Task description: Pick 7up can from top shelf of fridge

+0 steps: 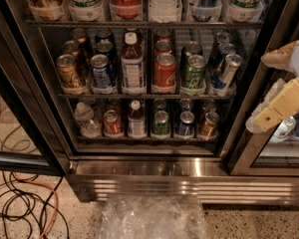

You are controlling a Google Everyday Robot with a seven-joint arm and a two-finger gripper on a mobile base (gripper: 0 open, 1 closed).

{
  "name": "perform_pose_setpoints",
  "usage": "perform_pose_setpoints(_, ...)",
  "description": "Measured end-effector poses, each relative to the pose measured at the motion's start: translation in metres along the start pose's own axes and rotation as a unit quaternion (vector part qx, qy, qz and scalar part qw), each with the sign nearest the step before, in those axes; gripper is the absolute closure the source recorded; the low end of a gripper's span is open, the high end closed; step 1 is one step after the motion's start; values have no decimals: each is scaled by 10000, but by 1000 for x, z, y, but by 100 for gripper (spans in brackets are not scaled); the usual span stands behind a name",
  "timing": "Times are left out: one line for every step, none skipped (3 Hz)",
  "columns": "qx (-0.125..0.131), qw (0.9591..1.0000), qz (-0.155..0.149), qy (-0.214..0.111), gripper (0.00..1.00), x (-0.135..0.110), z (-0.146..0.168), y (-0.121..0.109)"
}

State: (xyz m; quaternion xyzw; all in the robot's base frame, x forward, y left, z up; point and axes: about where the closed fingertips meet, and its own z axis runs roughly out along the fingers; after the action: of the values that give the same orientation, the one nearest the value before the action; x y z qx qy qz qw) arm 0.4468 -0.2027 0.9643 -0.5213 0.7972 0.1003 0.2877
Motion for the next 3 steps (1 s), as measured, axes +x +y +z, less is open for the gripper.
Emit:
perform_pose_setpoints(-5, 10000, -5, 0, 0, 0, 0, 0)
perform_pose_setpoints(-62, 9987, 122, -500, 0, -12, 10, 3)
perform_pose_setpoints(96, 9904, 87, -1377, 0, -56, 18, 11)
